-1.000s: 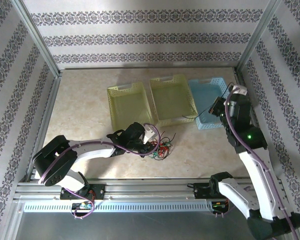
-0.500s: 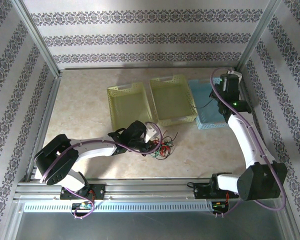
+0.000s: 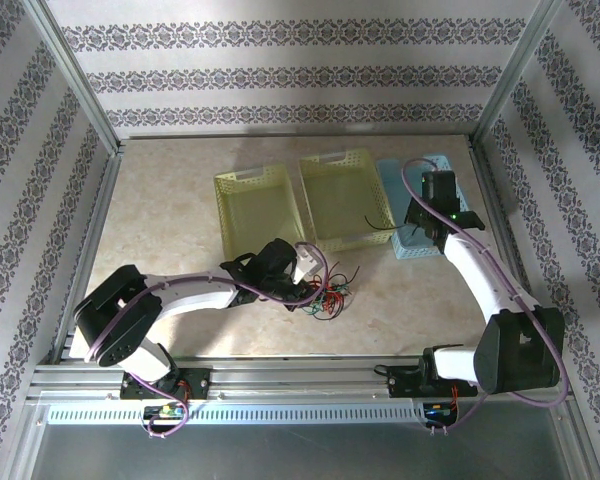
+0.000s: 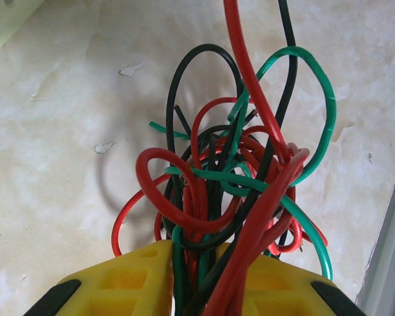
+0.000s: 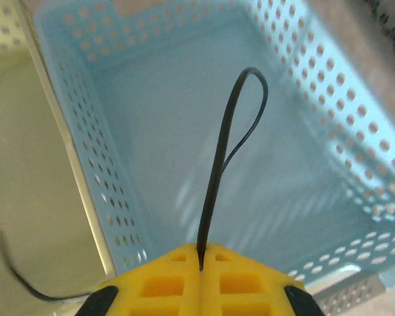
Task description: Untangle the cables
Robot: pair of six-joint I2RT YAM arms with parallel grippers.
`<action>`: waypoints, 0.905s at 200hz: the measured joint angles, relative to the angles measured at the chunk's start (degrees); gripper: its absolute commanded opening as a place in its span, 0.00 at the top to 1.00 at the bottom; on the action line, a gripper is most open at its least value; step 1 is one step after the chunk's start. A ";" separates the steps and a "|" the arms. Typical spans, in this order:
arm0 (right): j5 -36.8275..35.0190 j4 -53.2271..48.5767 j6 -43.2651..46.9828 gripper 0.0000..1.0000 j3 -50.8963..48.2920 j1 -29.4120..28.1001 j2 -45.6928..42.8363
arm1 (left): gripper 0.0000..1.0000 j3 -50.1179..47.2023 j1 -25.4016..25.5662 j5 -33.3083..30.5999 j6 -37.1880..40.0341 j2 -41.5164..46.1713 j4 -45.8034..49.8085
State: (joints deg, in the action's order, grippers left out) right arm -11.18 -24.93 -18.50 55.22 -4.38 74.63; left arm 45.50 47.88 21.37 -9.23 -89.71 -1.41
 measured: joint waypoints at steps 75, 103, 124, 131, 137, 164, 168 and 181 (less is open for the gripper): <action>9.16 -1.49 -4.74 1.00 -2.86 0.00 1.36 | 0.78 2.12 0.00 1.11 0.02 -2.49 0.35; 11.43 -1.64 -6.03 1.00 -3.56 0.15 2.16 | 0.78 2.12 0.00 1.09 0.02 -2.49 0.35; 12.76 -1.64 -6.80 1.00 -3.76 0.57 2.21 | 0.77 2.12 0.00 1.03 0.02 -2.49 0.35; 13.20 -1.64 -6.88 1.00 -3.76 0.90 2.21 | 0.77 2.12 0.00 0.94 0.02 -2.49 0.35; 13.33 -1.62 -6.93 1.00 -3.76 1.03 2.21 | 0.77 2.12 0.00 0.90 0.02 -2.49 0.33; 13.88 -1.57 -7.08 1.00 -3.76 2.03 2.54 | 0.77 2.12 0.00 0.59 0.02 -2.49 0.28; 13.90 -1.55 -7.08 1.00 -3.76 2.05 2.67 | 0.77 2.12 0.00 0.55 0.02 -2.47 0.26; 14.10 -1.36 -7.08 1.00 -3.74 2.67 3.50 | 0.77 2.10 0.00 0.20 0.02 -2.40 0.17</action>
State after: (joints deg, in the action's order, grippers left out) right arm 2.92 -26.28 -25.58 51.48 -1.72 78.13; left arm 47.59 47.88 21.56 -9.21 -92.12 -1.23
